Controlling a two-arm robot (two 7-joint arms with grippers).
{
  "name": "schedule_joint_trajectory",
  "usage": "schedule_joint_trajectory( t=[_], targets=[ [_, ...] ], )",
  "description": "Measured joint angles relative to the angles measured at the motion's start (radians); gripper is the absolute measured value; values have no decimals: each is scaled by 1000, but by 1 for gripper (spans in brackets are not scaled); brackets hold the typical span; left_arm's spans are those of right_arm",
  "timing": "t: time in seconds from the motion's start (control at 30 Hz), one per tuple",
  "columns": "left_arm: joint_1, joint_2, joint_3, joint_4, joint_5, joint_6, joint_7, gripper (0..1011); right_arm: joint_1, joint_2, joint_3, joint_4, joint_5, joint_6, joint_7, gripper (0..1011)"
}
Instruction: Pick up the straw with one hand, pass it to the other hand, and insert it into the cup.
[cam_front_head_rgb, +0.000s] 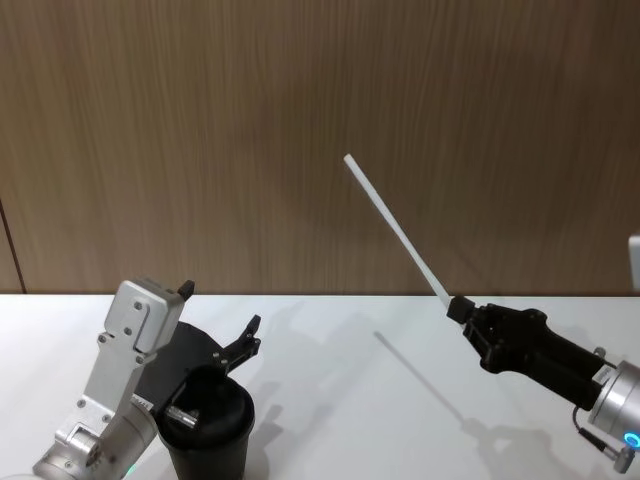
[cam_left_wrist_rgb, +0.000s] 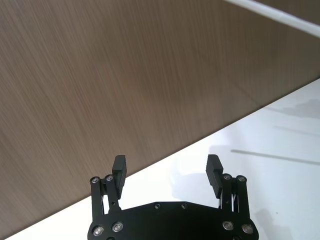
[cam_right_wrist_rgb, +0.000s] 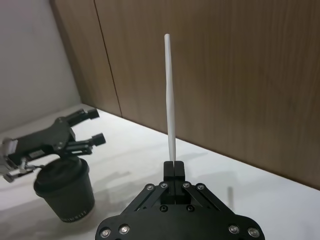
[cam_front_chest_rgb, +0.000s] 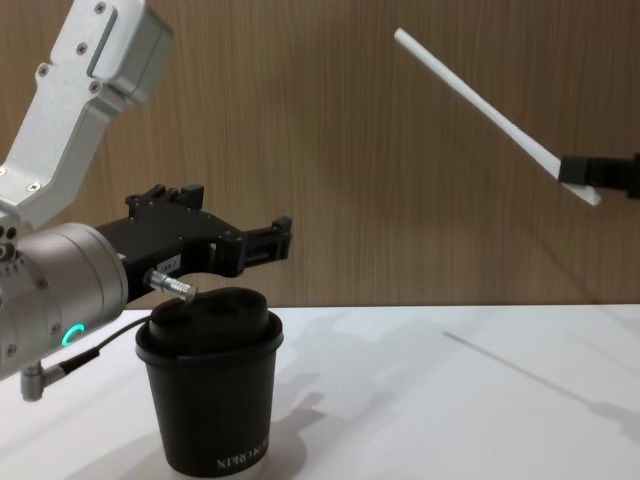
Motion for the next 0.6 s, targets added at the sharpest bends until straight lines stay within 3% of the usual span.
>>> schedule_joint_trajectory(
  t=[0.27, 0.6],
  targets=[
    [0, 0, 0, 0, 0, 0, 0, 1003, -85, -16, 41, -82, 89, -13, -10, 6],
    [0, 0, 0, 0, 0, 0, 0, 1003, -202, 7, 93, -170, 209, -37, 84, 6]
  ],
)
